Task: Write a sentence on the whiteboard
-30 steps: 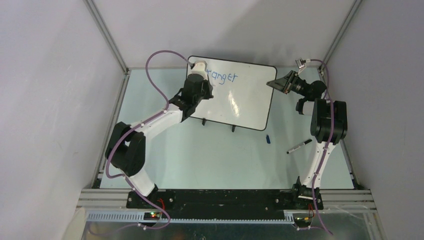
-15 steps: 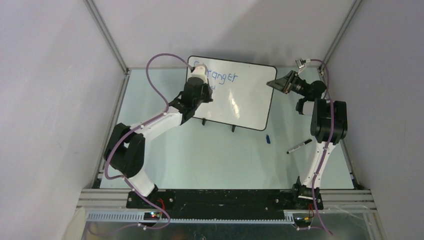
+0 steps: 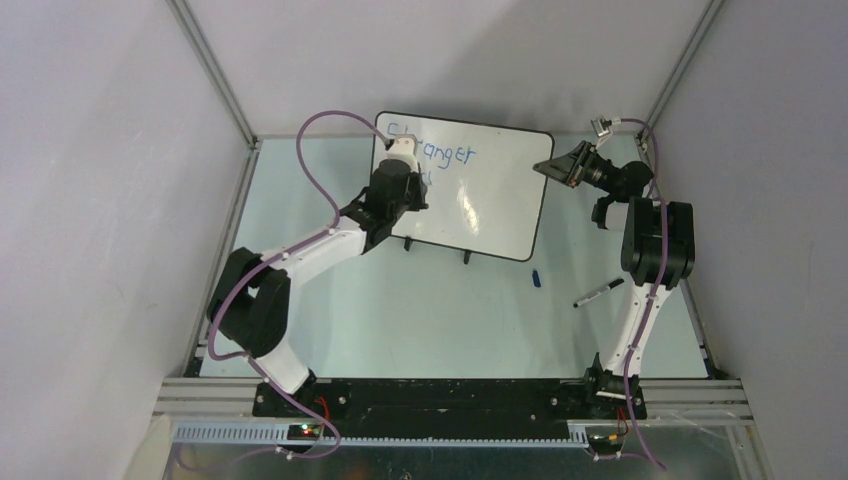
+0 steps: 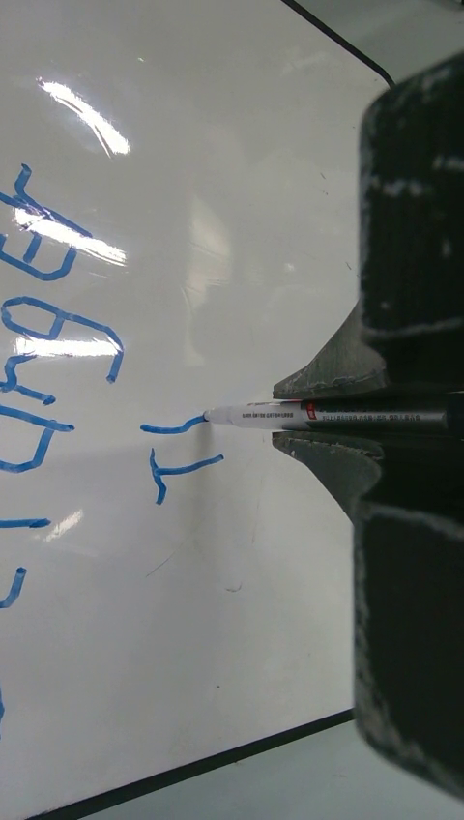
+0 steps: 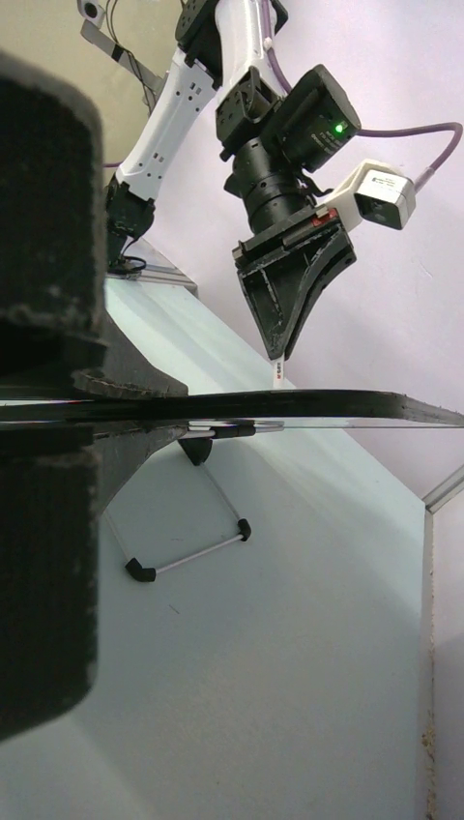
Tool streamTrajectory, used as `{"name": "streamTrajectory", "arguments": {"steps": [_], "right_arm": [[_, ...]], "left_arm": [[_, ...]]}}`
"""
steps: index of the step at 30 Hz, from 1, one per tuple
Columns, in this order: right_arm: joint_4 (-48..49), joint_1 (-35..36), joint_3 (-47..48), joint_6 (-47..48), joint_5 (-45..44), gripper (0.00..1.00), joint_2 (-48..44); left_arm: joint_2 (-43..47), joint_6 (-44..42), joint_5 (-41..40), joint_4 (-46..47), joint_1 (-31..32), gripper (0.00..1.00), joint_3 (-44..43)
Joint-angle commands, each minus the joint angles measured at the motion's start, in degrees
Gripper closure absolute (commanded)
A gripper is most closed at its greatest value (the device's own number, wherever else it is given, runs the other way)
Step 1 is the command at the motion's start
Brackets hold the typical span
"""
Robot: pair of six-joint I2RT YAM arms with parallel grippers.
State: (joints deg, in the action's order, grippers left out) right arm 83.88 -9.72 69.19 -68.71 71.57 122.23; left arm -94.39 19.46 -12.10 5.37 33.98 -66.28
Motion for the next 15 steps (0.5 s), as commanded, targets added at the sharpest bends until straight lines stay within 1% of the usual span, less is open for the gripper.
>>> {"name": "streamTrajectory", "arguments": {"steps": [1, 15], "right_arm": [[2.4, -0.2, 0.3, -2.5, 0.5, 1.0, -4.3], [2.4, -0.2, 0.3, -2.4, 0.4, 1.0, -4.2]], "left_arm": [[2.2, 0.3, -2.1, -1.5, 0.4, 1.0, 1.1], [3.8, 0.7, -3.0, -1.7, 1.0, 1.0, 2.5]]}}
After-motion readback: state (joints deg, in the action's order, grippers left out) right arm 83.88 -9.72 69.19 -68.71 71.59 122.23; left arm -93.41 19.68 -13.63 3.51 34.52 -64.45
